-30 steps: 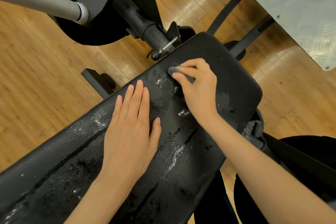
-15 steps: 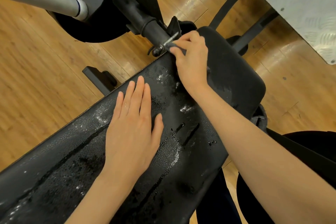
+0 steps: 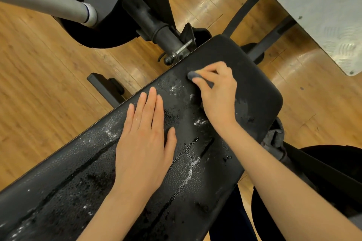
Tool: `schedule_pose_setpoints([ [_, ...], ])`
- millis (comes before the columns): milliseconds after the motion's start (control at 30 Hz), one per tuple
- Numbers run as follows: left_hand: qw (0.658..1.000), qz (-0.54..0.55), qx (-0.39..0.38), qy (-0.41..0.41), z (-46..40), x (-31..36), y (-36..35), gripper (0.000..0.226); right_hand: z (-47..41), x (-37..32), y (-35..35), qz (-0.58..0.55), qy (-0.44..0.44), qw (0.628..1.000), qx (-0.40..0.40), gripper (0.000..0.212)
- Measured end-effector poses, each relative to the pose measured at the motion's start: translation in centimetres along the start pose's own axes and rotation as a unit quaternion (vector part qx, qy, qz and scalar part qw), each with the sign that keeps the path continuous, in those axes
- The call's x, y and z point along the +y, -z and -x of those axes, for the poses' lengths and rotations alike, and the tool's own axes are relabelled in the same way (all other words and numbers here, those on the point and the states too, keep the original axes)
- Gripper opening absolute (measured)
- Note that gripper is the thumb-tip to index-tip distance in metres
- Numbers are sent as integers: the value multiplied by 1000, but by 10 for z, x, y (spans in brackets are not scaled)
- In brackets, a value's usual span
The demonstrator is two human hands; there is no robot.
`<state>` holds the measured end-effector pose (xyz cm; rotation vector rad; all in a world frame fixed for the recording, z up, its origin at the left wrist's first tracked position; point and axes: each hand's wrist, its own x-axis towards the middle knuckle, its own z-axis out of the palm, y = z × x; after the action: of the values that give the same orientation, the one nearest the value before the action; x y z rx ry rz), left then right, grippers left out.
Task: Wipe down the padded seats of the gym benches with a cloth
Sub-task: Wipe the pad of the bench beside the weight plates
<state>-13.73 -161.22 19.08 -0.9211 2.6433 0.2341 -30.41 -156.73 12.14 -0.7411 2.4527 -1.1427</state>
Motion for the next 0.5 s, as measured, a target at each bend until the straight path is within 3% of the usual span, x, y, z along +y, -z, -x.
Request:
schedule_pose_setpoints([
  [167,1000,-6,1,-2,-1,0,-1,68,-46,0,-23,13,-1,1000,0,14],
  [367,1000,-3,-5,-4,-1,0,-1,68,-1,3,-4,-26,28,999,-30,14],
  [500,1000,-5,-2,-5,-2,1,-1,68,-48,4,-20,-21,-54,998,16,15],
])
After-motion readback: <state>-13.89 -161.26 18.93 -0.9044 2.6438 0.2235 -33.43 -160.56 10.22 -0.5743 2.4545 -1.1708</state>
